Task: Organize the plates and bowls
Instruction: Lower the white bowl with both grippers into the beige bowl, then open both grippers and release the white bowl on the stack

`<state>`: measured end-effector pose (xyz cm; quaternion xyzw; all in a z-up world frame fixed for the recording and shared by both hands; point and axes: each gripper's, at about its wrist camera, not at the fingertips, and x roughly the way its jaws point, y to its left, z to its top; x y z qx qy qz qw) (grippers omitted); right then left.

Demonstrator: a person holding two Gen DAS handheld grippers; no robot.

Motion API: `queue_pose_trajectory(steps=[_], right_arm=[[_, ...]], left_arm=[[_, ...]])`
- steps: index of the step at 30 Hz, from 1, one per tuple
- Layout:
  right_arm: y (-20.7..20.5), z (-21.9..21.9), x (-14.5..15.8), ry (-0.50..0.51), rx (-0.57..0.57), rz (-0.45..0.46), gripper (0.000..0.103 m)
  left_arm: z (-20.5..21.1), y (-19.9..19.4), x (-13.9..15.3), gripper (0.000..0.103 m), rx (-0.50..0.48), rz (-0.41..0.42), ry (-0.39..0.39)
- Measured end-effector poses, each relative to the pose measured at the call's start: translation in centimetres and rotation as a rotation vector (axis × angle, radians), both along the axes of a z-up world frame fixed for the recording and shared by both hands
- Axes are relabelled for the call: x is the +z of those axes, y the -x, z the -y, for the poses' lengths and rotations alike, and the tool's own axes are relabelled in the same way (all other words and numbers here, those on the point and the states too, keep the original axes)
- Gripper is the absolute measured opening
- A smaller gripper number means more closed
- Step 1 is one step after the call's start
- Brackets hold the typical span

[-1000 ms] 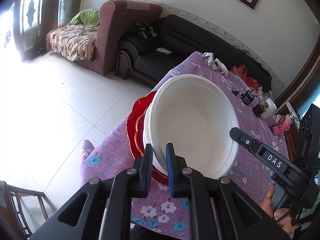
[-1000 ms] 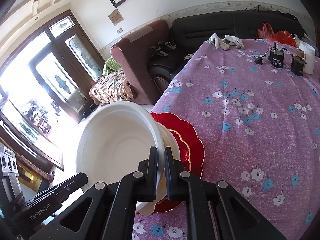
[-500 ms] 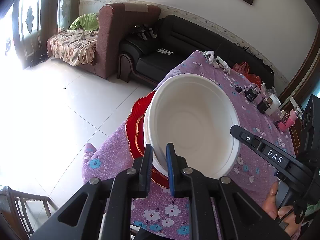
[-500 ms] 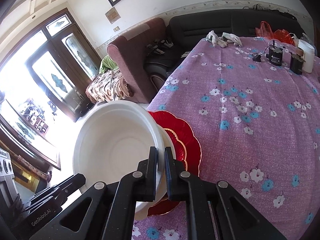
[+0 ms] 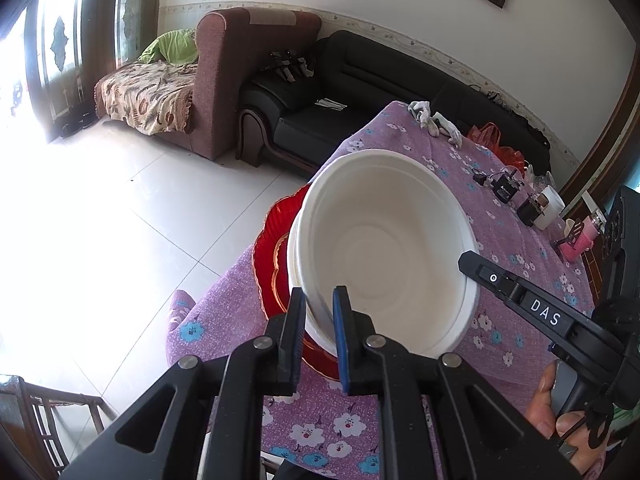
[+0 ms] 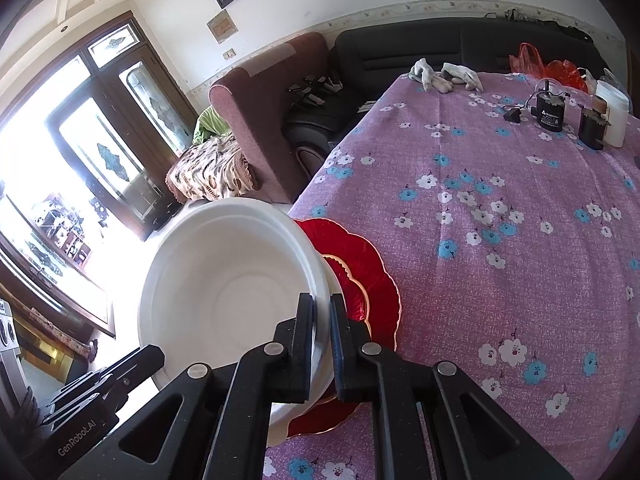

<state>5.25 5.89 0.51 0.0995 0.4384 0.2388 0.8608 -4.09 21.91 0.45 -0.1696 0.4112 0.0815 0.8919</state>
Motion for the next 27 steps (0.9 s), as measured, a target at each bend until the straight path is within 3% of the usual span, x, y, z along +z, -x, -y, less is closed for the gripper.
queue_pose_trajectory(steps=[10, 15, 27], right_arm=[[-0.4, -0.3, -0.4, 0.016, 0.003, -0.015, 0.012], [-0.4, -0.3, -0.1, 0.030, -0.004, 0.002, 0.012], [-0.1, -0.1, 0.2, 0.019, -0.004, 0.005, 0.012]], left_arm=[[0.1, -0.4, -0.1, 0.017, 0.009, -0.010, -0.031], [0.0, -0.2, 0.4, 0.034, 0.046, 0.003, -0.113], [-0.5, 0.2, 1.1, 0.035, 0.098, 0.022, -0.215]])
